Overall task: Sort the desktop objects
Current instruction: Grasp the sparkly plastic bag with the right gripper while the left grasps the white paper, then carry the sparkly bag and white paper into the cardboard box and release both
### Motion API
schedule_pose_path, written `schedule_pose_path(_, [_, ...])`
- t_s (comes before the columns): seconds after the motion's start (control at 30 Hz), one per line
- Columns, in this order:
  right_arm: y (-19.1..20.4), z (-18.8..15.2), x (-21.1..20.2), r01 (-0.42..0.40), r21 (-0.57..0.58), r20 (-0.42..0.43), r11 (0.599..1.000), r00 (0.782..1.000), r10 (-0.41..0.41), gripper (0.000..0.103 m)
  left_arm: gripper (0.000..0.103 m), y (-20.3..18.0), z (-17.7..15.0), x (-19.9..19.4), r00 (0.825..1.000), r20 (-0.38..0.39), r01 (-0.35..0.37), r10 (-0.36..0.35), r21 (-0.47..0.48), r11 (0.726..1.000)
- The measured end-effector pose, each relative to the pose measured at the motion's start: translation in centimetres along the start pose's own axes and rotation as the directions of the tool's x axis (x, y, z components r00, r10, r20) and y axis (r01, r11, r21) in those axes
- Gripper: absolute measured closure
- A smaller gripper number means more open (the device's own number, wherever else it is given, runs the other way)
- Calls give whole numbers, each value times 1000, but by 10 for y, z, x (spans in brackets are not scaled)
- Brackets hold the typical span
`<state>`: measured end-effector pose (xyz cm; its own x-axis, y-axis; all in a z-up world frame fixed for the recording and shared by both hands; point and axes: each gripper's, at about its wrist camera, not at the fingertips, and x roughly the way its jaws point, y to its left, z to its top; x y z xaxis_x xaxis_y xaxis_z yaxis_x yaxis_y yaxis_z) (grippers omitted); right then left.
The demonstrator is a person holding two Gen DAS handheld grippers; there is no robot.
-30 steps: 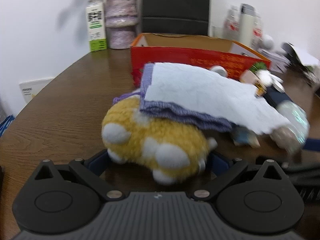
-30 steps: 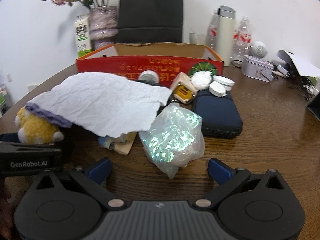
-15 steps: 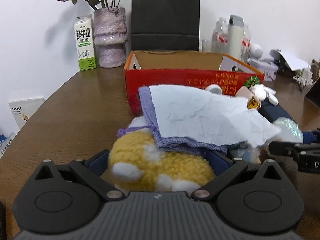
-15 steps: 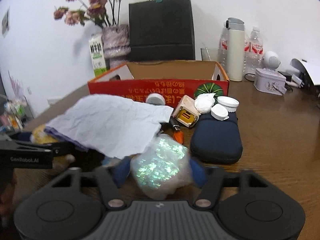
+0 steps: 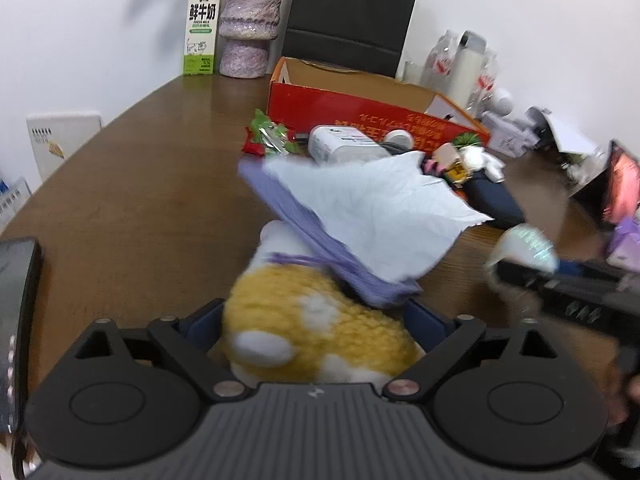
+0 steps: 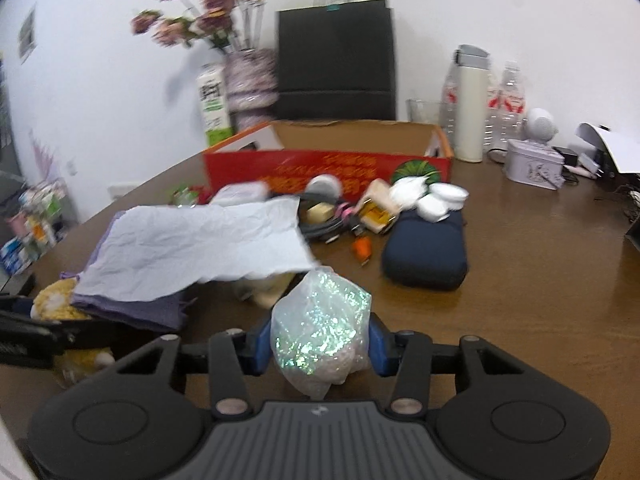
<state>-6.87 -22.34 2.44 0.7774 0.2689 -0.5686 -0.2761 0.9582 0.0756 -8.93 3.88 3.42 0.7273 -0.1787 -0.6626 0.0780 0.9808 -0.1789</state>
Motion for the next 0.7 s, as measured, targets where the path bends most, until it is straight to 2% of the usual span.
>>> schedule_pose_path(0.13, [10,-13,-7,-11,-11,-11,1000,1000,11,56,3,4,8,-9,998,52,-40,39,18,999])
schedule_pose_path(0.27, [10,-14,-16,-2,-2,-3,1000,1000,2,54,1,9,31,-18,993,99,71,-70,-7,997])
schedule_pose_path(0.37, [6,-15,-19,1,5,-1,1000,1000,-1,53,1,1,42,-14,987,88,139,-136,-35,990])
schedule_pose_path(0.4, [5,-15,-18,0,11,-4,1000,1000,0,53,1,-7,47,-11,984,86,159,-158,-8,987])
schedule_pose_path(0.47, [3,-16,-15,-3,21,-9,1000,1000,3,53,0,-31,59,0,976,103,179,-191,117,977])
schedule_pose_path(0.53, [3,-15,-13,-7,22,-8,1000,1000,7,53,0,-56,76,22,991,37,114,-125,218,969])
schedule_pose_path(0.57, [3,-14,-13,-9,19,-5,1000,1000,9,53,0,-65,81,31,993,6,115,-120,248,962])
schedule_pose_path(0.63, [2,-12,-15,-13,15,11,1000,1000,13,53,0,-86,84,50,982,-70,190,-176,353,916])
schedule_pose_path(0.7, [-4,-9,-16,-11,23,26,1000,1000,10,53,2,-107,80,67,985,-126,159,-114,444,882])
